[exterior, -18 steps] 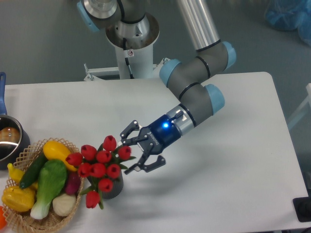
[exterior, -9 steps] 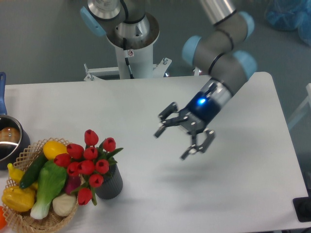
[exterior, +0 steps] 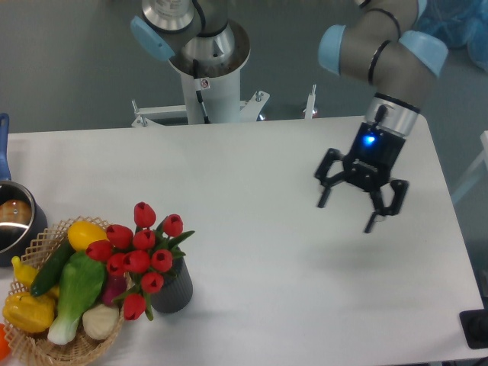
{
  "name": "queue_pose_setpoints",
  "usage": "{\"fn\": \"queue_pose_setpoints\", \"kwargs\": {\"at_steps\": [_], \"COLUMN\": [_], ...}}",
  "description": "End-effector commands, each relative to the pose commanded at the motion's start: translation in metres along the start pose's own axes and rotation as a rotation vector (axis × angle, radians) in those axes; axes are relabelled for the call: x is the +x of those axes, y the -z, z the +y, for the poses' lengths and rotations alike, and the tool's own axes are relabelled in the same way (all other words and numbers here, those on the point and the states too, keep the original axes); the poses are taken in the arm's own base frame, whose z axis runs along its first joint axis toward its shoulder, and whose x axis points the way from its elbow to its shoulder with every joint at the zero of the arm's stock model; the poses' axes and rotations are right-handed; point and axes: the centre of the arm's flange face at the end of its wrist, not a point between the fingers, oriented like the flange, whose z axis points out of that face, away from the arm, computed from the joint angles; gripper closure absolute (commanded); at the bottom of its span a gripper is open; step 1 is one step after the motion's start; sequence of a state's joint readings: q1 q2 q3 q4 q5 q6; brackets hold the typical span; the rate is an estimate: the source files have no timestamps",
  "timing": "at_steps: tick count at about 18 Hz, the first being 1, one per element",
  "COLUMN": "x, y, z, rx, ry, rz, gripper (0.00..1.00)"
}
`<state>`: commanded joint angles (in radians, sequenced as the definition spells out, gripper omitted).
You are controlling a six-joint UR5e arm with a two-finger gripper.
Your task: Insert the flowers into the vase
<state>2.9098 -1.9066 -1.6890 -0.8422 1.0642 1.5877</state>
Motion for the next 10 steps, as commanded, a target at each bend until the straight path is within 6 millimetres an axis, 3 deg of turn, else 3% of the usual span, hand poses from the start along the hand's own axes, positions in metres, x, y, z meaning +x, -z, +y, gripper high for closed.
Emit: {"fn": "queue_pose_setpoints", "kwargs": {"at_steps": [4, 6, 10], "x": [-0.004, -0.001, 0.004], "y": [-0.003, -0.016, -0.015], "z": [0.031, 0.035, 0.035], "rx": [-0.29, -0.376, -0.447], "ry": [-0.003, -0.014, -0.008], "rz": [0.018, 0.041, 0.049], "gripper": [0.0, 0.0, 0.0]}}
